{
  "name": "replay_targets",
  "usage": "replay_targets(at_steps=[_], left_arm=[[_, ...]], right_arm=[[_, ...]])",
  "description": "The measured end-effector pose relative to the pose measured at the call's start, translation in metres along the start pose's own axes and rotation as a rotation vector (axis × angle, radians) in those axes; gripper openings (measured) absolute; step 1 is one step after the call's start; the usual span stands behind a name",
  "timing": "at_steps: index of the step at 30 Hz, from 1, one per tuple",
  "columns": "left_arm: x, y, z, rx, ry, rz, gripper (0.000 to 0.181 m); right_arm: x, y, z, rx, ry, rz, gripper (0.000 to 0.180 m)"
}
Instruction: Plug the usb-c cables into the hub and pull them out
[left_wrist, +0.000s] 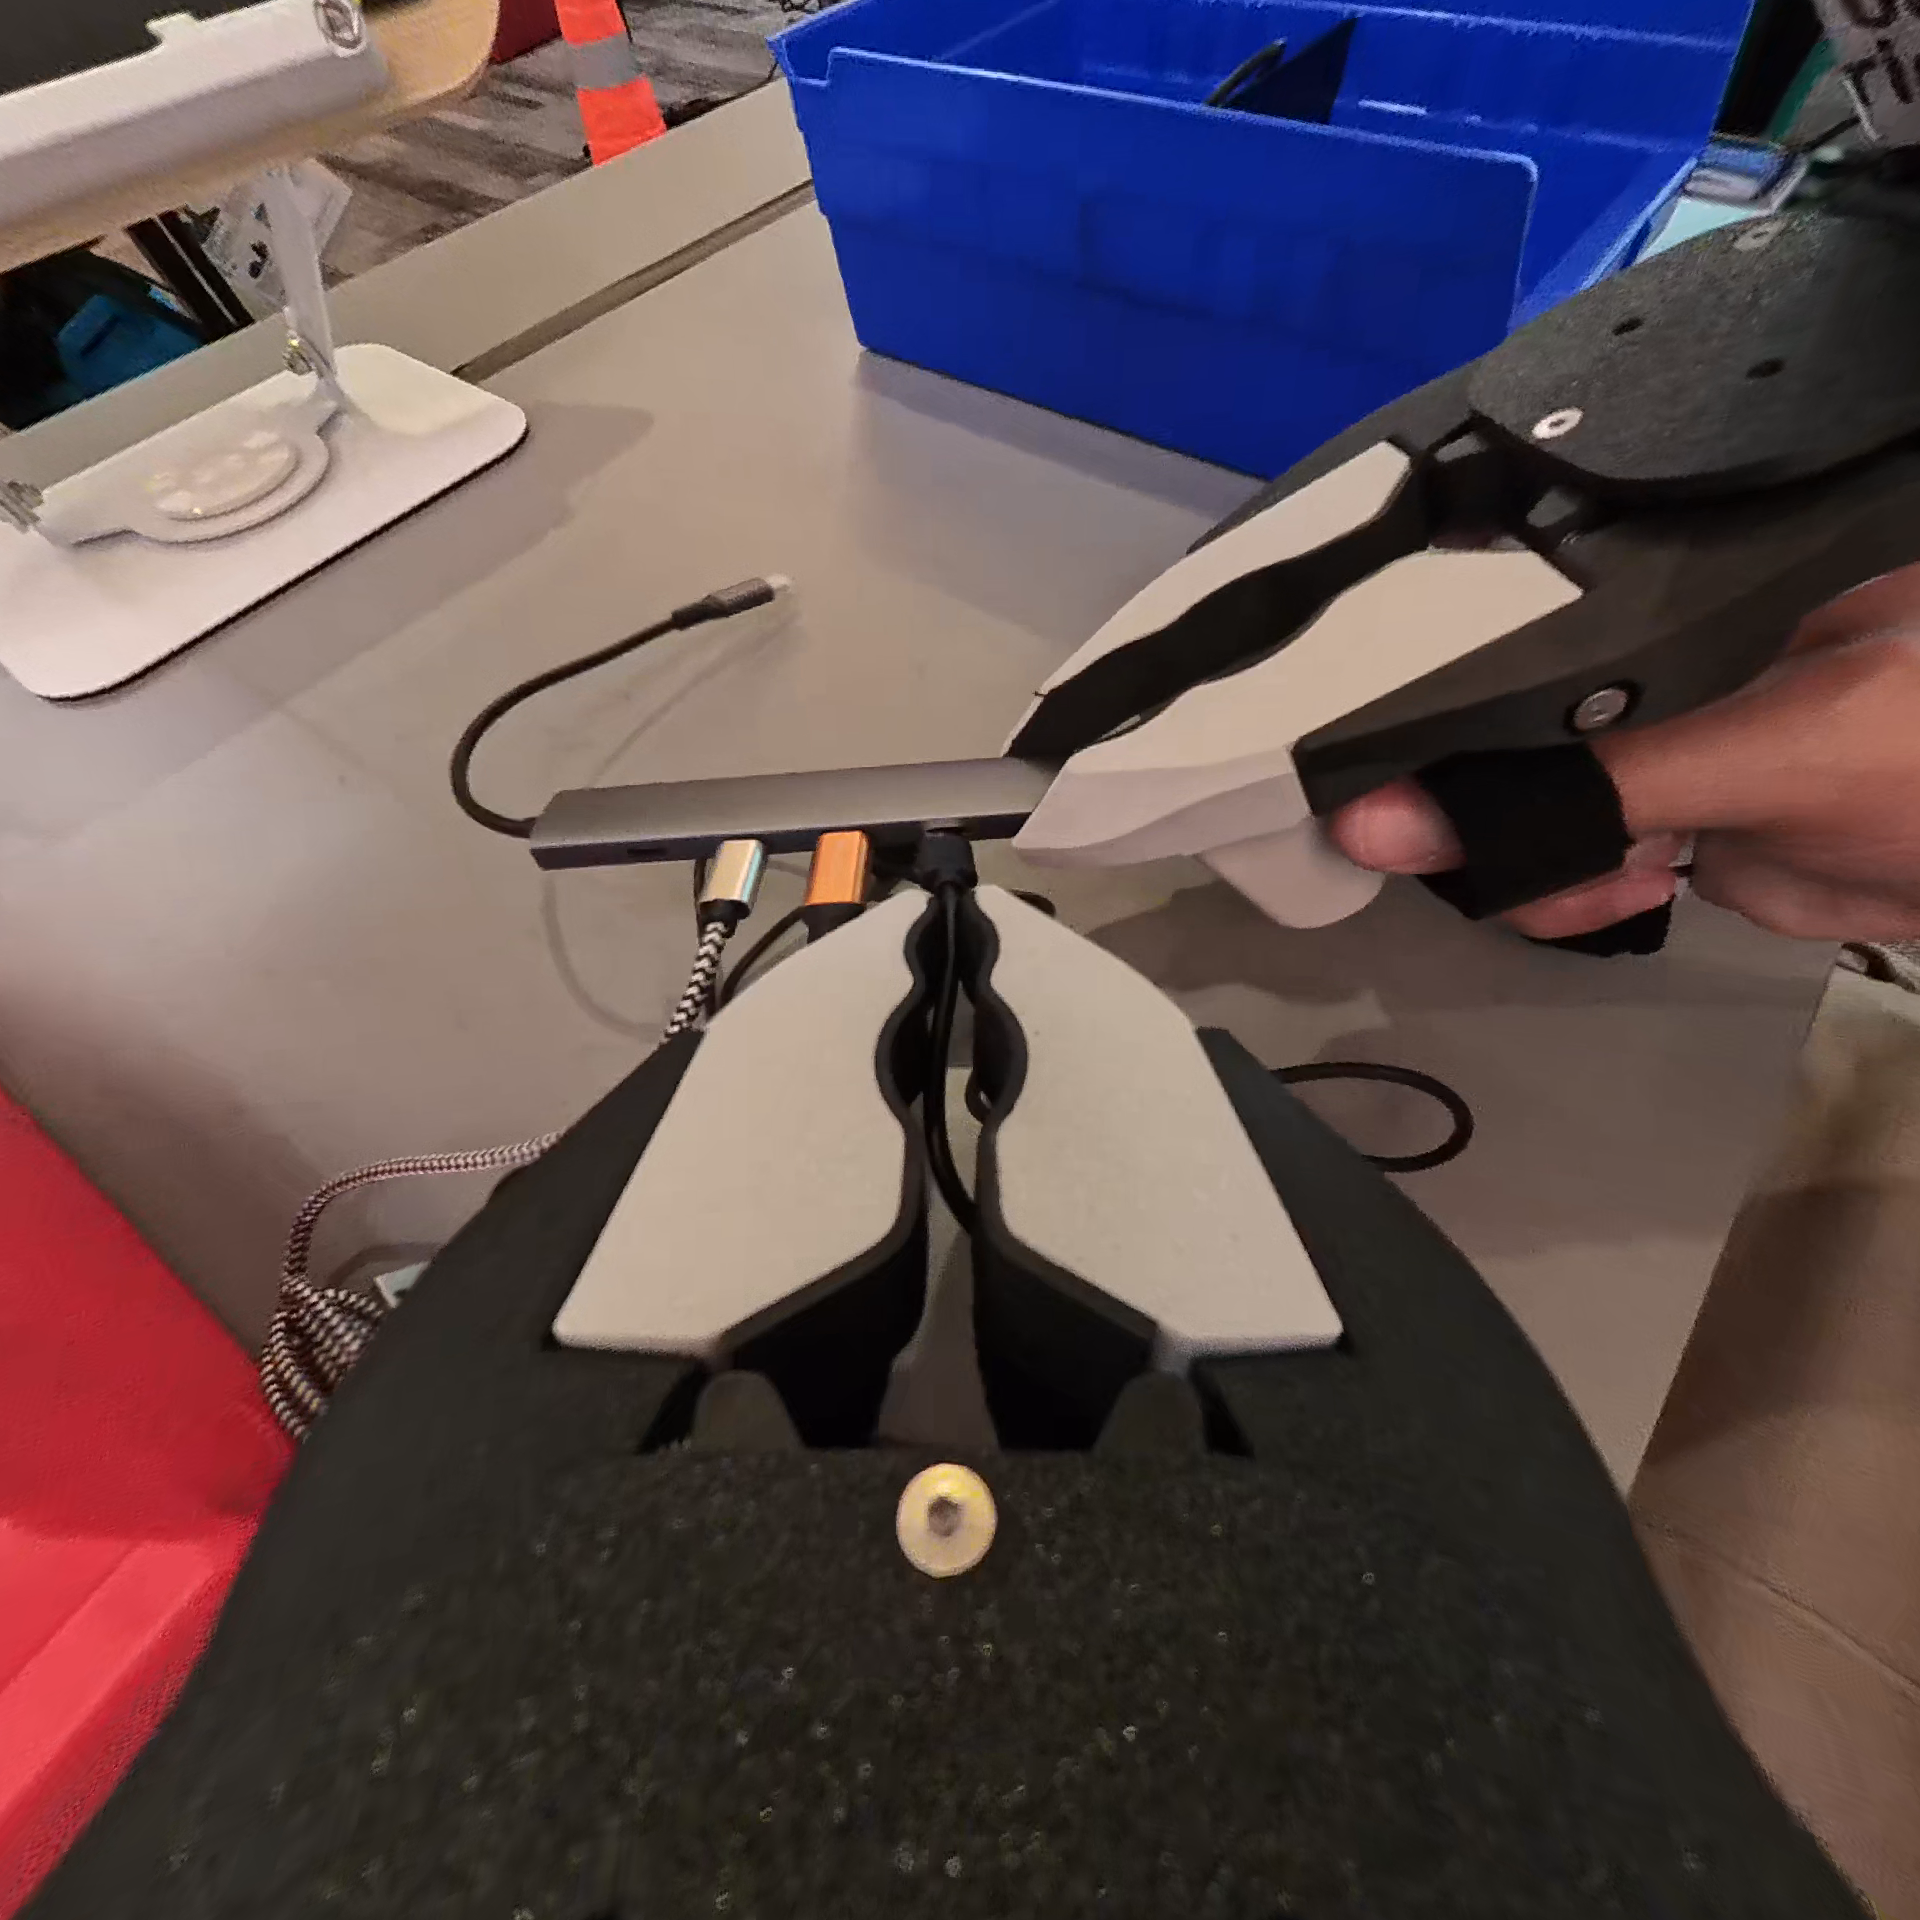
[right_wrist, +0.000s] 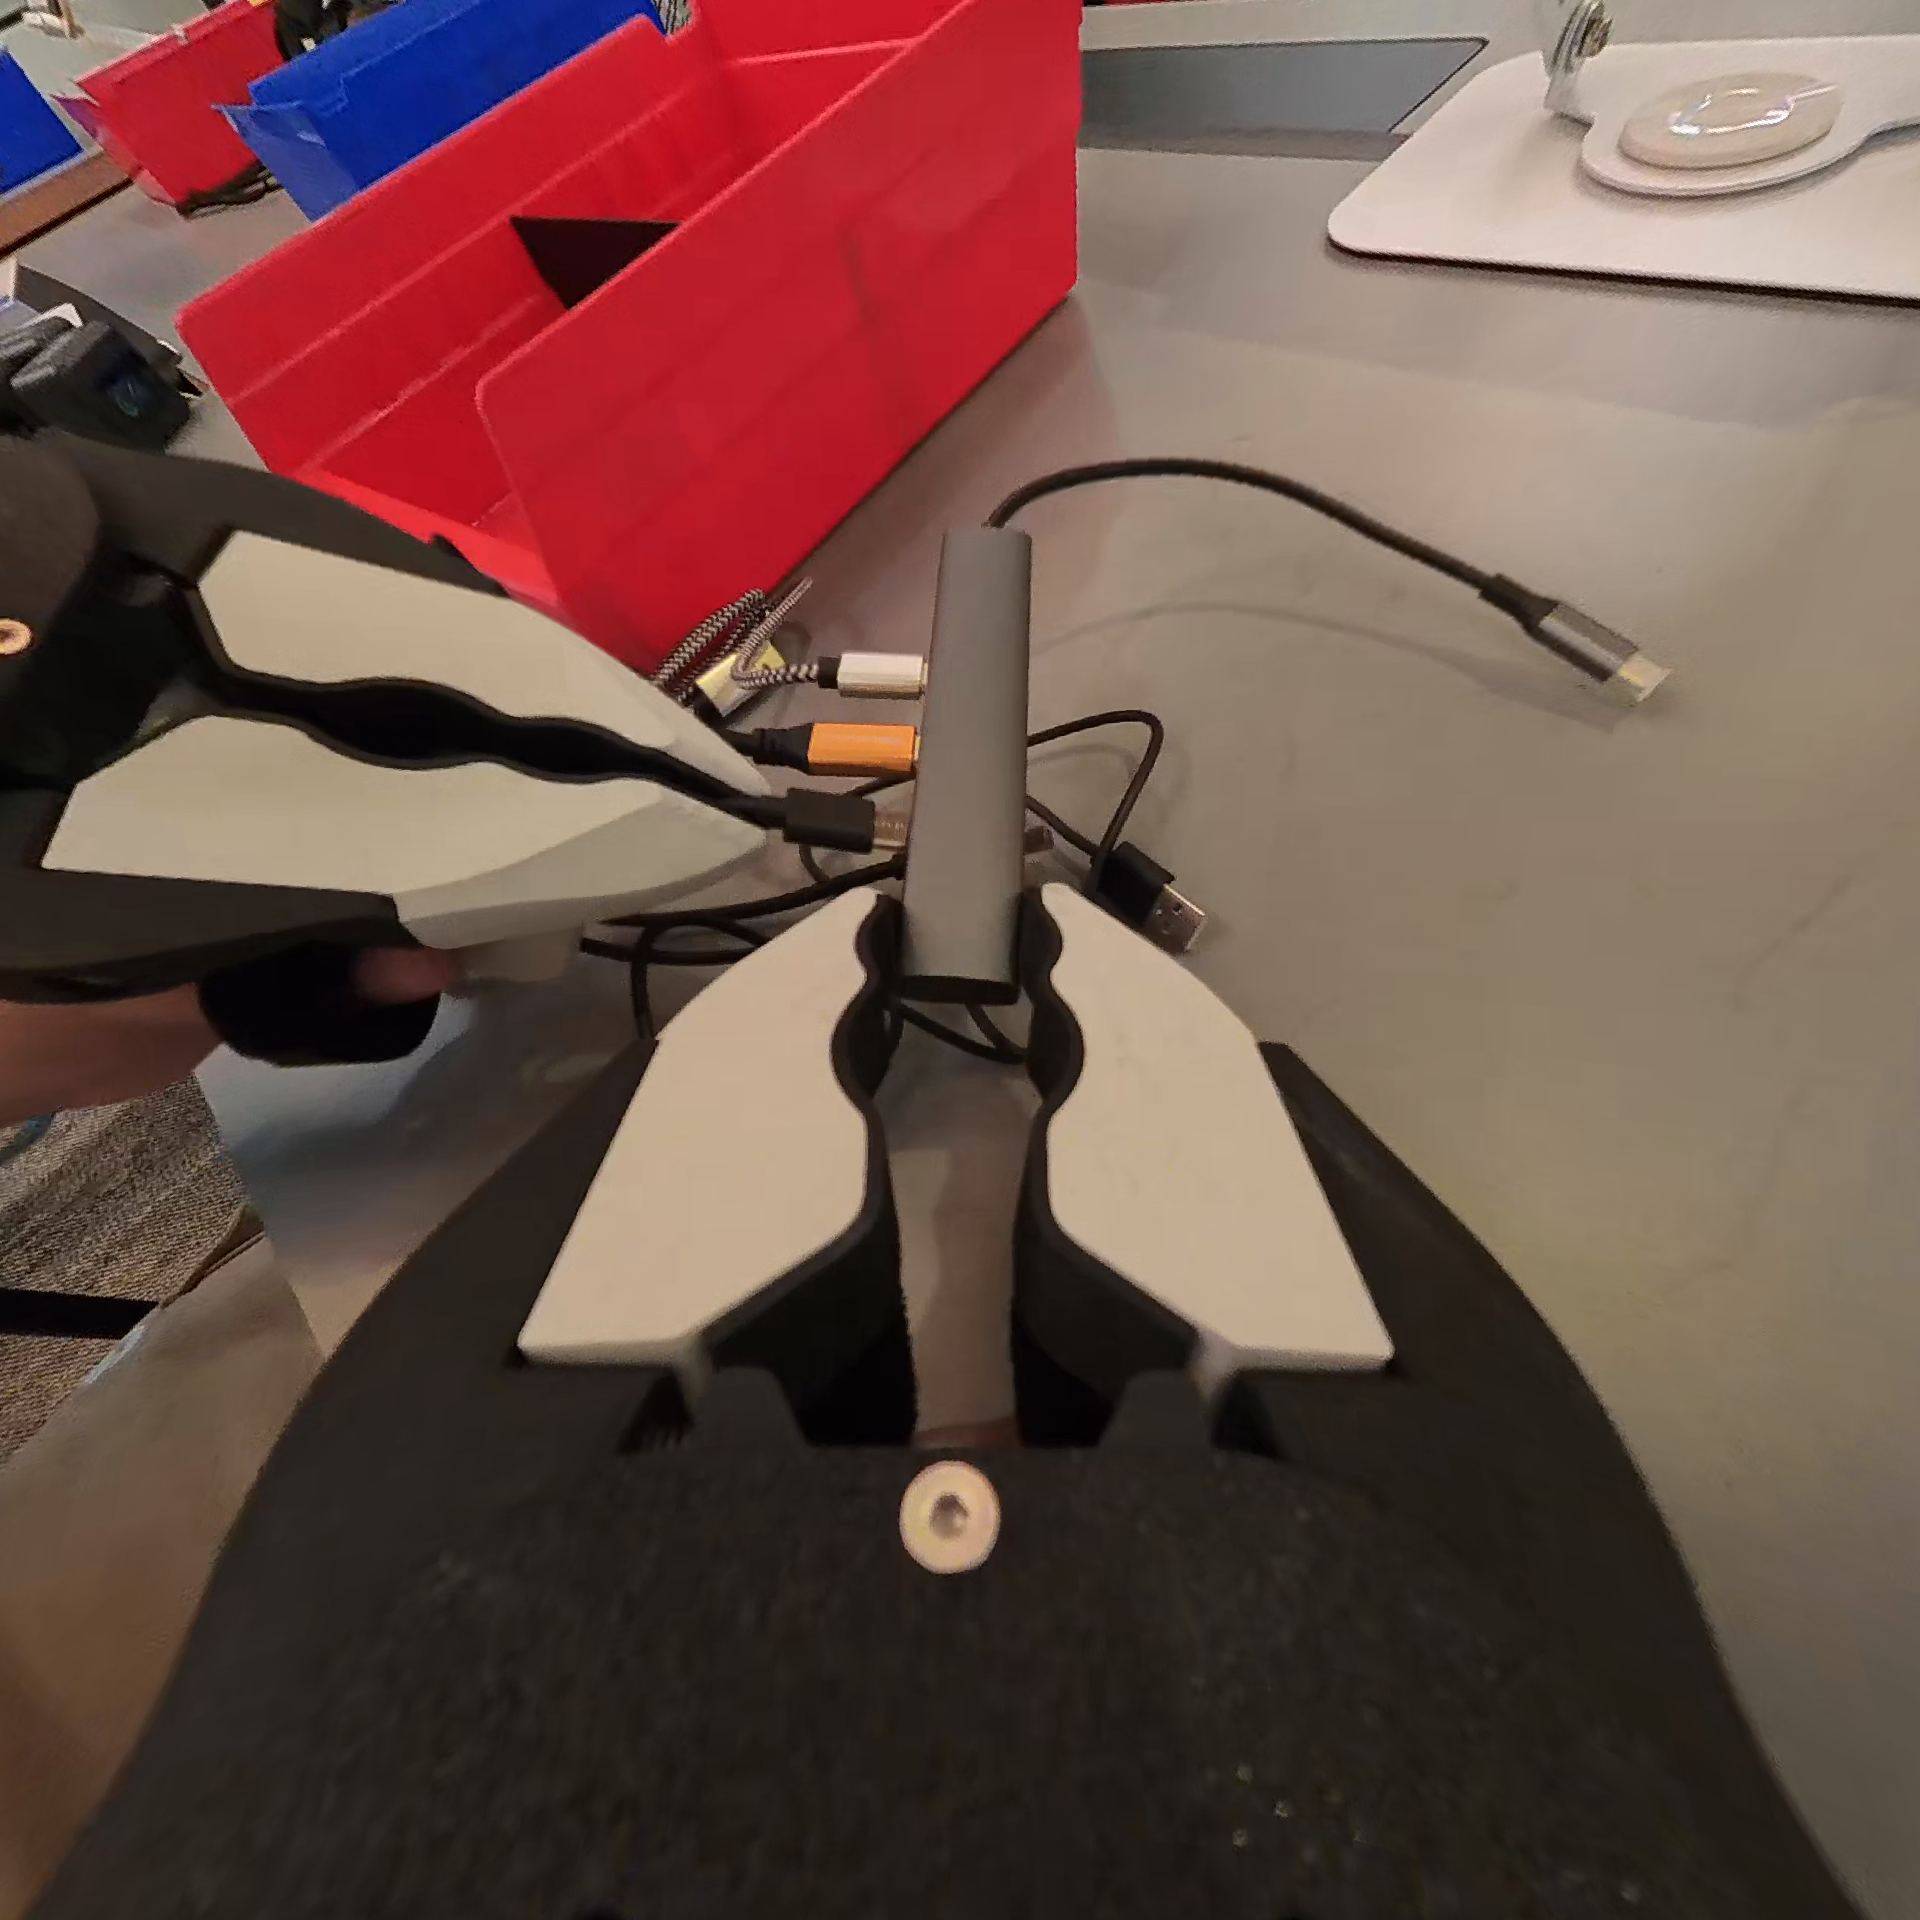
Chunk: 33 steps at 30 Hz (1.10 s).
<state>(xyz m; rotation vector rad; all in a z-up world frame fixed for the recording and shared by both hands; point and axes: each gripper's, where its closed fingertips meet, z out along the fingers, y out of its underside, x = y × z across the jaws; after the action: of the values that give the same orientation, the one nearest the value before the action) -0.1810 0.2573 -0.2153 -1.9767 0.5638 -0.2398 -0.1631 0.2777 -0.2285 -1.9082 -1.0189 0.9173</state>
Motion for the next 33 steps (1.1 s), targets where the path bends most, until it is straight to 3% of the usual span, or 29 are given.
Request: replay_targets(at_steps=[16, 22, 33], left_arm=[[0.001, 0.0, 0.001, 0.068, 0.059, -0.197, 0.0], [-0.001, 0.003, 0.004, 0.069, 0.012, -0.19, 0.0], [0.007, 0.011, 0.011, 0.036, 0.012, -0.141, 0.001]], right_arm=[[-0.003, -0.001, 0.0, 0.039, -0.052, 0.082, 0.022], [-0.004, 0.004, 0.004, 0.032, -0.049, 0.094, 0.022], [0.001, -0.007, -0.008, 0.035, 0.071, -0.234, 0.022]])
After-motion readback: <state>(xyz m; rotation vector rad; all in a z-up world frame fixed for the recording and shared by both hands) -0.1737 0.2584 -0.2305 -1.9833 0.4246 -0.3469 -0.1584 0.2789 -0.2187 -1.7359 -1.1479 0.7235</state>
